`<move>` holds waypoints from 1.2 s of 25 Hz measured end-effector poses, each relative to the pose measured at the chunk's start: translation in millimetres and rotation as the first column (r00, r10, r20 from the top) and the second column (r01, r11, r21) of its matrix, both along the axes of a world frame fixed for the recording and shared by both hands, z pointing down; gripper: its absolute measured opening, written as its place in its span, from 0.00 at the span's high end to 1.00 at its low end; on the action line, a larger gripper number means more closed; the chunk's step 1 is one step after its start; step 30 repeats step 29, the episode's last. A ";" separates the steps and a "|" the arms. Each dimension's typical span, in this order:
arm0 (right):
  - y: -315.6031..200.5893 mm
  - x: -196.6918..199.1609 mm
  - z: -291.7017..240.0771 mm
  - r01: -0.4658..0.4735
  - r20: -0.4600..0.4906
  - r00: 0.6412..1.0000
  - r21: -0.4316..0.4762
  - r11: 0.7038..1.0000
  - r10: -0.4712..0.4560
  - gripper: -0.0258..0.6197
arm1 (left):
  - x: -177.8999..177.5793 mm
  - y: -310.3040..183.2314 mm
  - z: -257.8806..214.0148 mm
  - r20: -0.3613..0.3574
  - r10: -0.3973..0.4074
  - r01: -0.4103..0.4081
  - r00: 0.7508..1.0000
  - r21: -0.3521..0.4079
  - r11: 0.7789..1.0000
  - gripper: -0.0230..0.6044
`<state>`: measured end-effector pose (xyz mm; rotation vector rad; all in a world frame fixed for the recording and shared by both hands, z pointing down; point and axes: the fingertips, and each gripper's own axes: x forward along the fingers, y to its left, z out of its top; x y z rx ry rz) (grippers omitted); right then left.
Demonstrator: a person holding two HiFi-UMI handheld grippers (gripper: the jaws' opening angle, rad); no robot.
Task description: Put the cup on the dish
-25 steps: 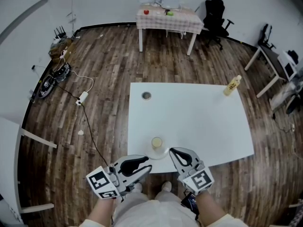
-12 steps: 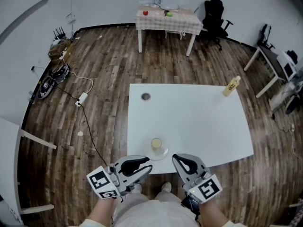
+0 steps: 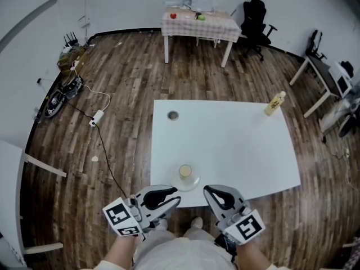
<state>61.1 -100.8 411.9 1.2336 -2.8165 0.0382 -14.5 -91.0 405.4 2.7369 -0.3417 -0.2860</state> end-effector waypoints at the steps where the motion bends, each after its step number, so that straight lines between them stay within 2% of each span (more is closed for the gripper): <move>1: 0.0 1.1 0.8 -0.001 -0.001 1.000 -0.003 1.000 0.001 0.91 | 0.6 0.2 0.1 0.001 -0.001 0.001 1.000 0.000 1.000 0.81; 12: 0.7 4.1 4.6 -0.008 0.011 1.000 -0.031 0.999 0.009 0.91 | 1.6 2.1 -0.6 0.004 0.001 -0.001 1.000 0.003 1.000 0.81; 30: 9.9 2.9 2.6 0.009 0.009 1.000 -0.027 1.000 -0.009 0.91 | 5.1 11.9 -1.5 0.011 0.009 -0.009 1.000 0.008 1.000 0.81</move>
